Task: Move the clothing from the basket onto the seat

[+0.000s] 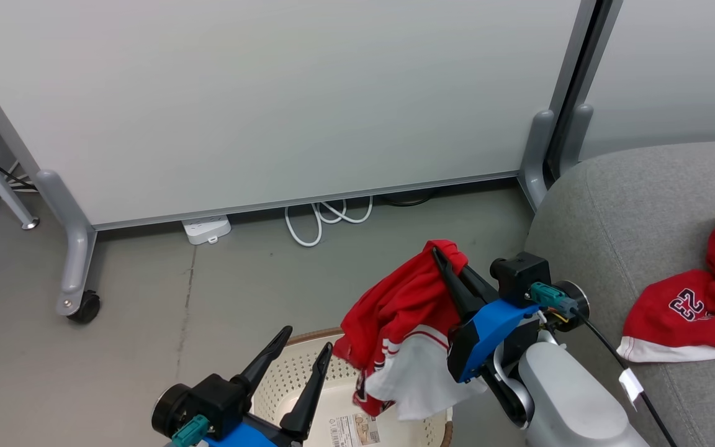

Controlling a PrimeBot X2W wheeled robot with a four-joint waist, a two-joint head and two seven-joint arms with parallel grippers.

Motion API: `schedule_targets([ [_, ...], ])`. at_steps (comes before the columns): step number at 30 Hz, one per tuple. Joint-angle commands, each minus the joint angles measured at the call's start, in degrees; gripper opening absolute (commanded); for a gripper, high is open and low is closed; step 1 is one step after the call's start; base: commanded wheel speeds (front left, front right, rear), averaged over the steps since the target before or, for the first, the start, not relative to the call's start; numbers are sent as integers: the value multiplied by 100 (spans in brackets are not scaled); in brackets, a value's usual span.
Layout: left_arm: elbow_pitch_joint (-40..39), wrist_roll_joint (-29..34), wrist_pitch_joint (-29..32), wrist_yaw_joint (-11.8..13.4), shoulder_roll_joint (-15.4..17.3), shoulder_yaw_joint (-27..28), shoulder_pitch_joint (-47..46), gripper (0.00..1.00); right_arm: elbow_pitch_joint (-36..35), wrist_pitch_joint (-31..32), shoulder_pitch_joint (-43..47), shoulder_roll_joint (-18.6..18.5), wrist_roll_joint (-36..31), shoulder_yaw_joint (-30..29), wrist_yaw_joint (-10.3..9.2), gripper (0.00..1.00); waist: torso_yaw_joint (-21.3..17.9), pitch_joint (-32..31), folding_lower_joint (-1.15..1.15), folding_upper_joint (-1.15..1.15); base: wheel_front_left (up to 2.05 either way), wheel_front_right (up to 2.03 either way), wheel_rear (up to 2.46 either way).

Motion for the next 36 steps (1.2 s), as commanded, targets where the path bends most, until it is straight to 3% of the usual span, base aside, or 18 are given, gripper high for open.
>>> schedule_targets([
  [1,-17,55,-18,-36,-13,82,55,100,-54,7,69,-6,-7,-11,-2,0,-21,12,0,0,0,0,0],
  [12,44,310,-18,-109,-168,273,35,100,-206,58,55,-7,32,-1,-2,0,-458,110,0,0,0,0,0],
  [28,-60,456,-19,-130,-104,376,2,100,-172,-32,6,-5,87,-68,-2,0,-2236,278,0,0,0,0,0],
  [36,-102,493,-19,-131,-49,368,-16,100,-131,-78,102,-3,85,-185,-2,0,-2871,333,0,0,0,0,0],
])
